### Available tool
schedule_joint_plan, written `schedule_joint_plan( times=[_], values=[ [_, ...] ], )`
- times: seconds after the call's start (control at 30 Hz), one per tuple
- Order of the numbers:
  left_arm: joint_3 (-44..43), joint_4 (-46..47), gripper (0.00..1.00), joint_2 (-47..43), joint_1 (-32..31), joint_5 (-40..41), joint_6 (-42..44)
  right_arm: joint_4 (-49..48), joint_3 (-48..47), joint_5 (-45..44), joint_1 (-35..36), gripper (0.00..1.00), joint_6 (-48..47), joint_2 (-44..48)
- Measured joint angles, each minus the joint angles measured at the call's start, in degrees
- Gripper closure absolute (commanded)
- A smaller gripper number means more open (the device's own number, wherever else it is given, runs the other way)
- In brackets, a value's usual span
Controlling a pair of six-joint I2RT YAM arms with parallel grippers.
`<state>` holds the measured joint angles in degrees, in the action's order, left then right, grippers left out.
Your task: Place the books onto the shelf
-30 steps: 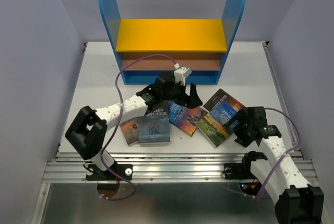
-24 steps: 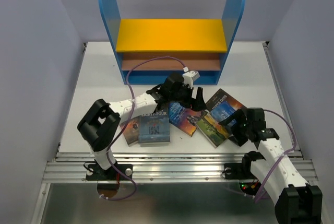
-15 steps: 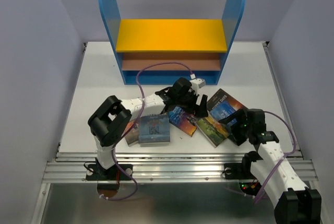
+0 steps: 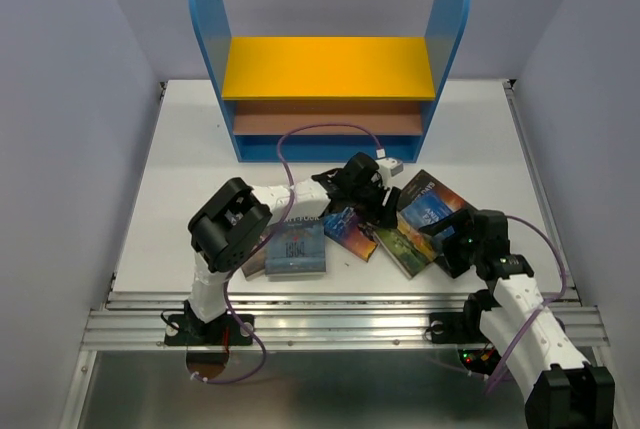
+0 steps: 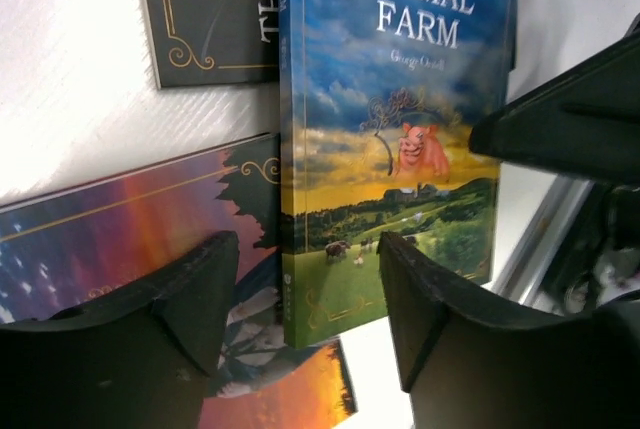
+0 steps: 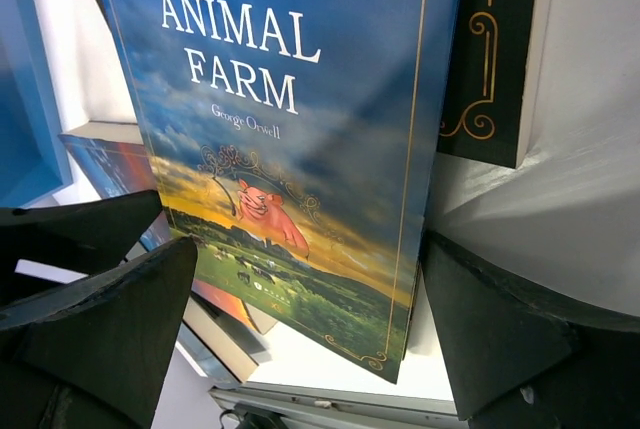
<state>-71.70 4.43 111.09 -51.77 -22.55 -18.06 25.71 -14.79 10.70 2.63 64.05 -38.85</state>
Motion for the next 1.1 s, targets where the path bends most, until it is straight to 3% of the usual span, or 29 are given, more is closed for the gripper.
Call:
schedule_joint_plan(
  times=[0.13,0.27,0.5,0.8,1.1],
  values=[
    [-0.57,-0.52,0.51,0.90,-0.63,0.55,1.05,-1.70,1.01,0.09,0.00,0.00,0.90,0.74],
    [-0.66,-2.03,0.75,0.94,-1.40,2.60,2.21,-4.66,2.84,0.61,0.00,0.03,1.86,2.51],
    [-0.98,-2.54,0.96,0.94,-1.84,3.23,1.75,-3.45,4.44,0.50,0.02,0.12,-0.52,8.72],
    [-0.98,-3.17,1.00,0.98,-2.38,3.74,1.09,-0.24,4.42,0.20,0.02,0.20,-4.15,18.38],
    [-0.98,-3.23,1.00,0.98,-2.38,3.98,0.55,-0.55,4.46,-0.13,-0.02,0.51,-5.70,15.50]
  ],
)
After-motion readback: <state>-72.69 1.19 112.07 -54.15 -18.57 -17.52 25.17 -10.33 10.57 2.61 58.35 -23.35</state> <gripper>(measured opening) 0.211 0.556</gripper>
